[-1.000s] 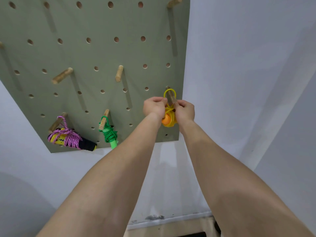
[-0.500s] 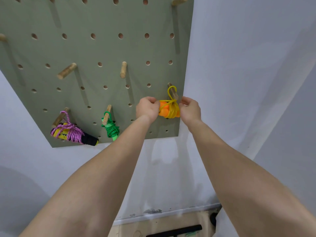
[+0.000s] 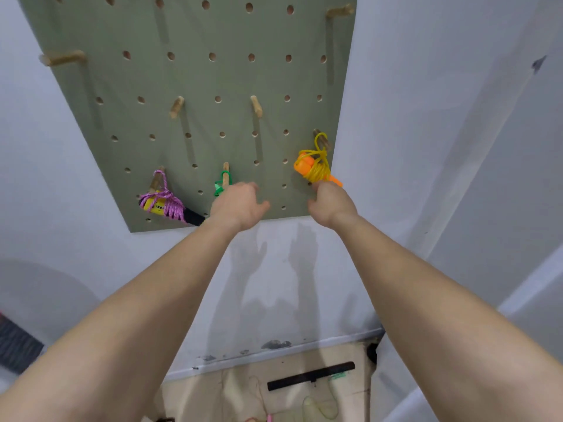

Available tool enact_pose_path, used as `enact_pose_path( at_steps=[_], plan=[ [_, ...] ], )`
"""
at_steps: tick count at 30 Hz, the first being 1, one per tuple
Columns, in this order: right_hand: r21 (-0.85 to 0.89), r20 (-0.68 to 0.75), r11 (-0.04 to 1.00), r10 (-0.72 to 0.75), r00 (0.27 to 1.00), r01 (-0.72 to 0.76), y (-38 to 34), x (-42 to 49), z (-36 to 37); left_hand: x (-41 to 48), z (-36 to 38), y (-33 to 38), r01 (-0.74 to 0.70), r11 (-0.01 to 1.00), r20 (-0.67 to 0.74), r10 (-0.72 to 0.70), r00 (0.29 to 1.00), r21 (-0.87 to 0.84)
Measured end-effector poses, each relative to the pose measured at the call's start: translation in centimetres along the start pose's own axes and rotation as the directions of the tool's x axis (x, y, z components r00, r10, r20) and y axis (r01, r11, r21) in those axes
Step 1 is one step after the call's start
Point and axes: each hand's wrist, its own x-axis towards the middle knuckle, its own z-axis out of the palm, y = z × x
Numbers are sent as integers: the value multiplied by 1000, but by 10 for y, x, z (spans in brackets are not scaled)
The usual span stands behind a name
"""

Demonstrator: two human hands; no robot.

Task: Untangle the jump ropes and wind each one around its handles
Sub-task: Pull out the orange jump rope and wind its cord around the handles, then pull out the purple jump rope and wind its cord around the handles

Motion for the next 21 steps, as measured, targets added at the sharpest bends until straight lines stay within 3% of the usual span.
enact_pose_path(
  at_steps=[5, 12, 21],
  plan=[
    [-199, 41, 975, -87, 995, 94, -40, -44, 19, -47, -10, -40, -61, 991, 21, 59, 998, 118],
    [-197, 142, 975, -80, 987, 107, -66, -89, 86, -94, 29, -89, -44, 995, 94, 35, 995, 93],
    [-180, 352, 976, -52, 935, 122, -7, -144, 291, -174, 209, -179, 114, 989, 257, -135, 957, 97]
  ],
)
